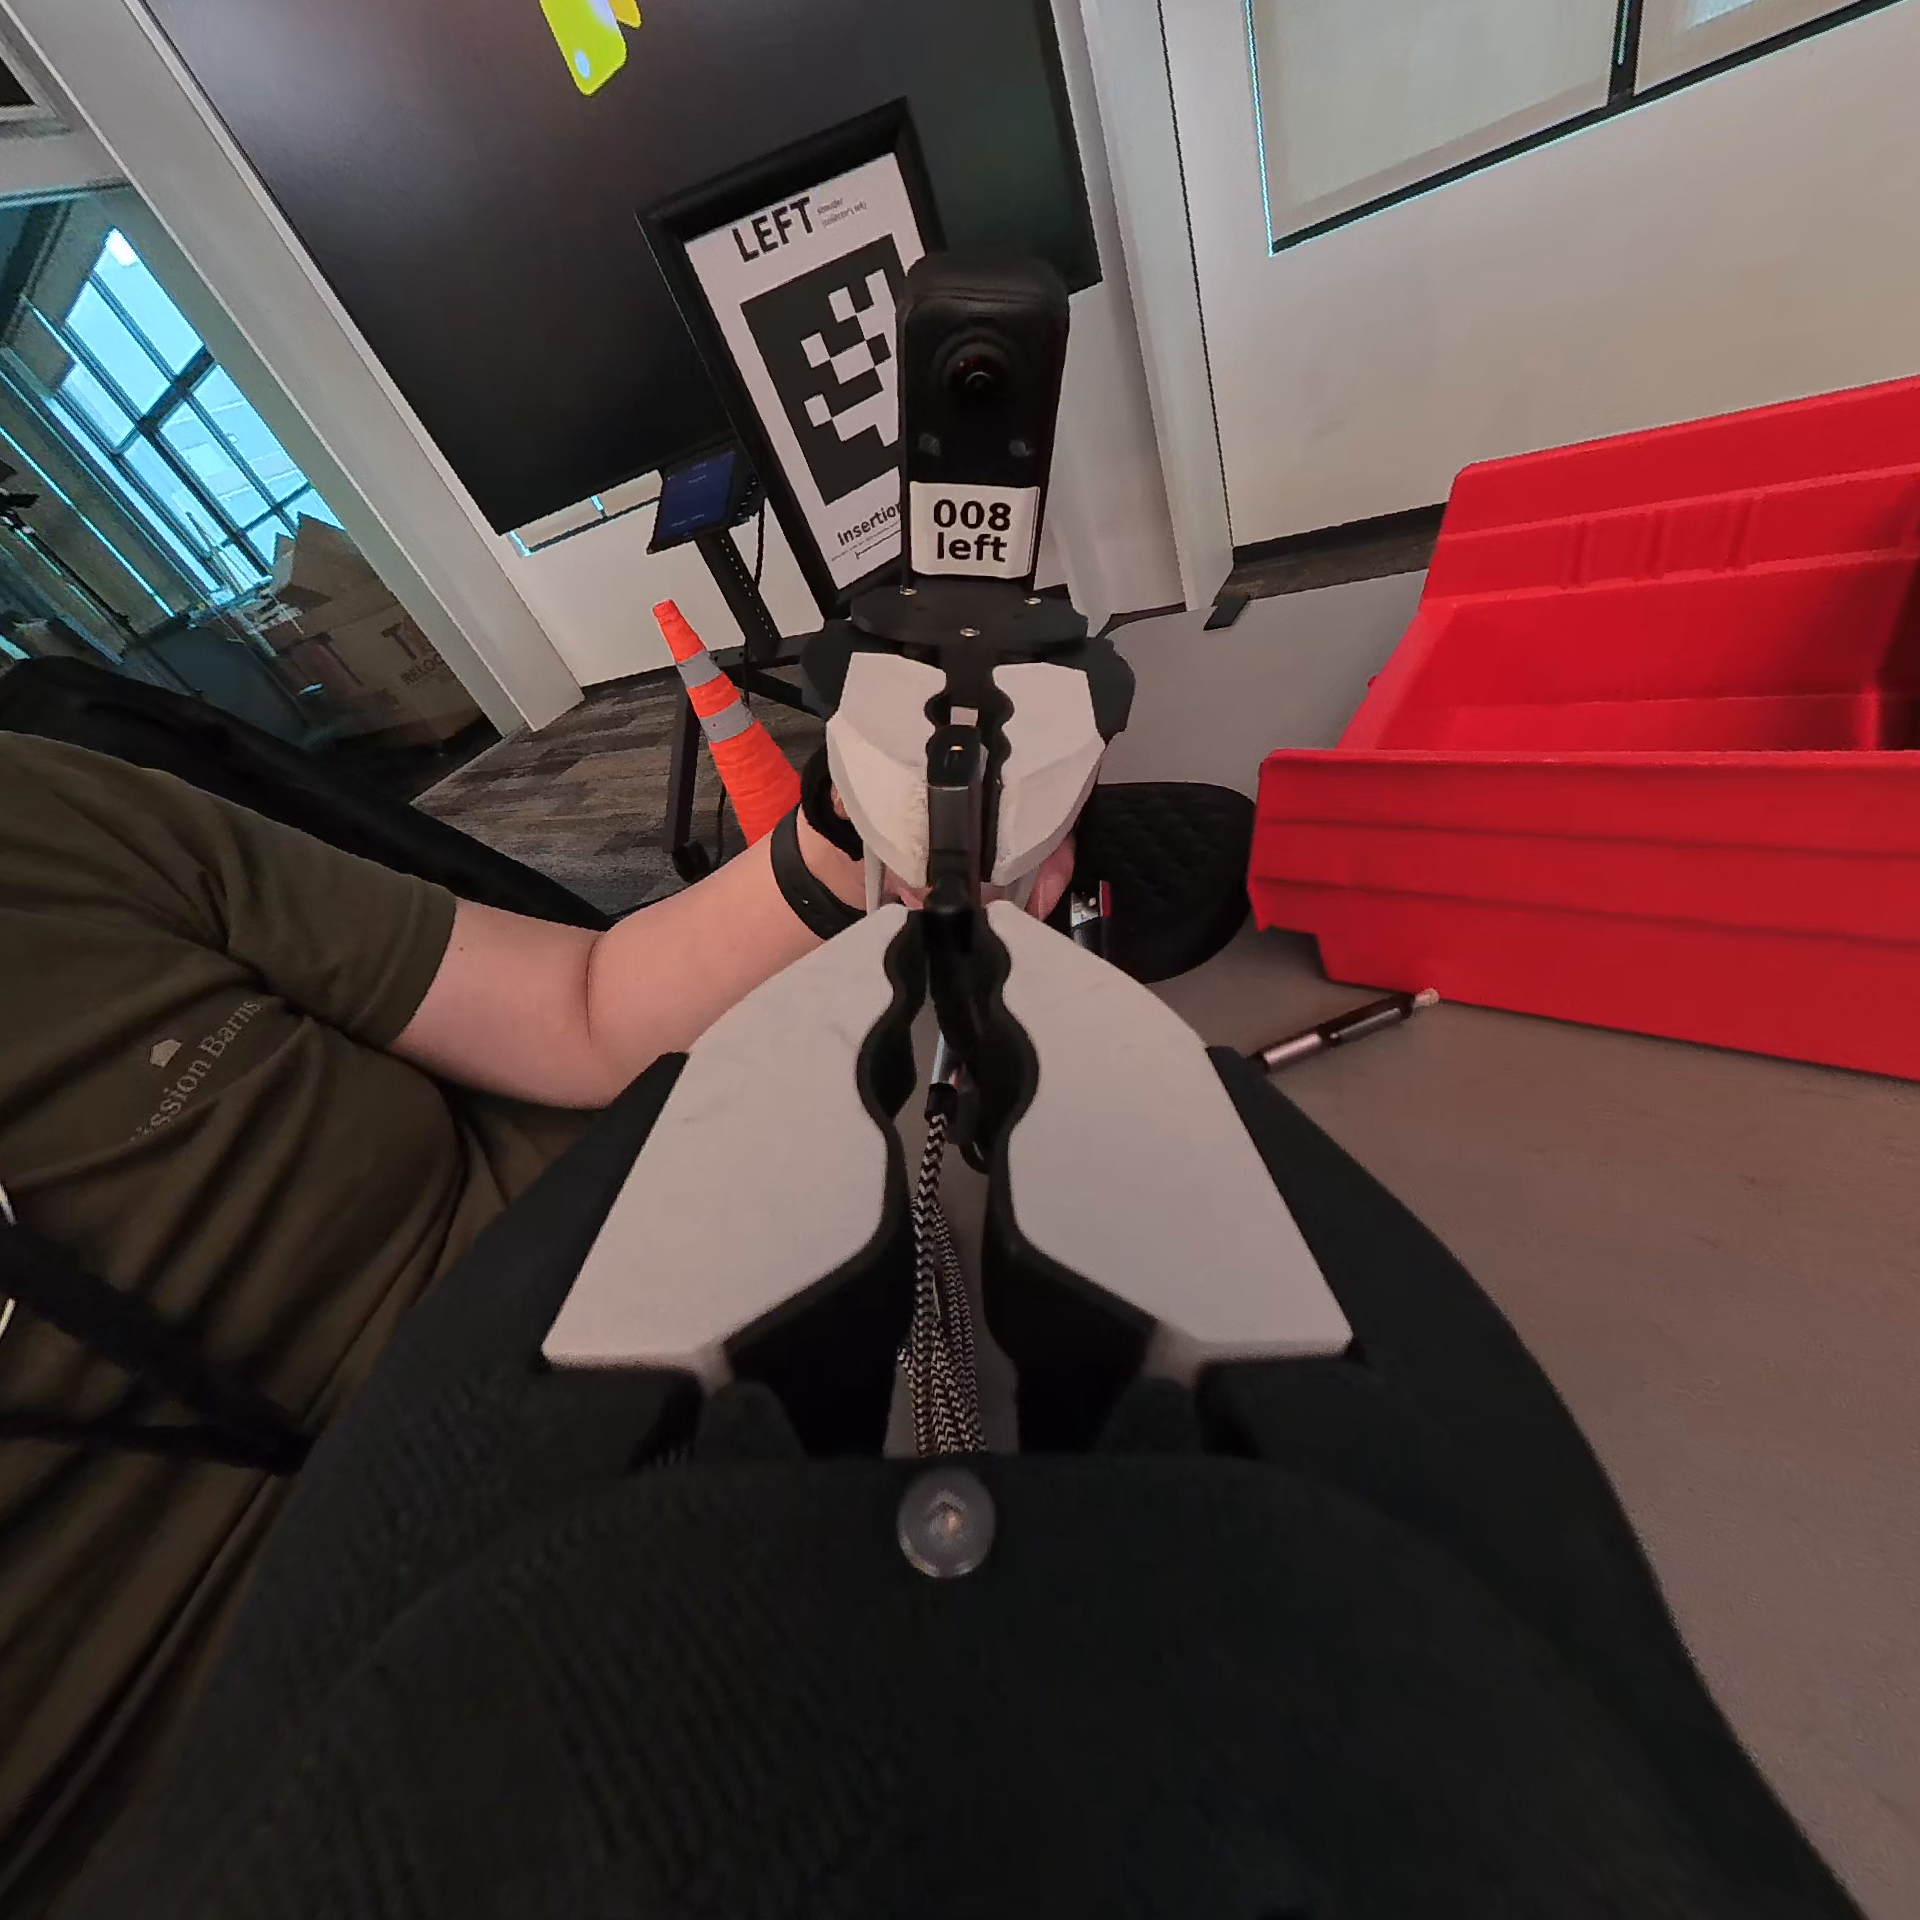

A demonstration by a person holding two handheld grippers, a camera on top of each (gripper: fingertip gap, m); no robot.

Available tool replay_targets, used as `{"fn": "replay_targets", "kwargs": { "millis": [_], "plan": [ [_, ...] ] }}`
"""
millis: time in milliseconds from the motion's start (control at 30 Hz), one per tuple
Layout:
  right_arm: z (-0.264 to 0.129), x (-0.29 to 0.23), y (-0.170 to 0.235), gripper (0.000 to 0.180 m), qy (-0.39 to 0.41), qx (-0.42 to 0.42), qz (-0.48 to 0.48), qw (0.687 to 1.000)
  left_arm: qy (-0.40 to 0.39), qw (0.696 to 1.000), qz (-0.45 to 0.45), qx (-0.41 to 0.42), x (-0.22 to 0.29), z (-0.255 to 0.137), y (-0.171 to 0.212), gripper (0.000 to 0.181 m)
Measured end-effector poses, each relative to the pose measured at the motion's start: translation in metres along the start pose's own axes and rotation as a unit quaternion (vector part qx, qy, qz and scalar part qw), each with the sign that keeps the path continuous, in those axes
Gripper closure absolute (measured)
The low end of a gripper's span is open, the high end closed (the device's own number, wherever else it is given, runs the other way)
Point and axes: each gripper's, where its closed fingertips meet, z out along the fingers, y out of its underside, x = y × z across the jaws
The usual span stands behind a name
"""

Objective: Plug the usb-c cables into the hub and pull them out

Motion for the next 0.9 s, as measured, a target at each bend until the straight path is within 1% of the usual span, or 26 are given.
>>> {"fn": "replay_targets", "kwargs": {
  "millis": [900],
  "plan": [
    [-0.0003,0.0027,0.0013,0.172,-0.011,0.006,0.029,0.999,0.004,0.999,-0.025,0.021,-0.0017,0.003,-0.0018,0.171]
  ]
}}
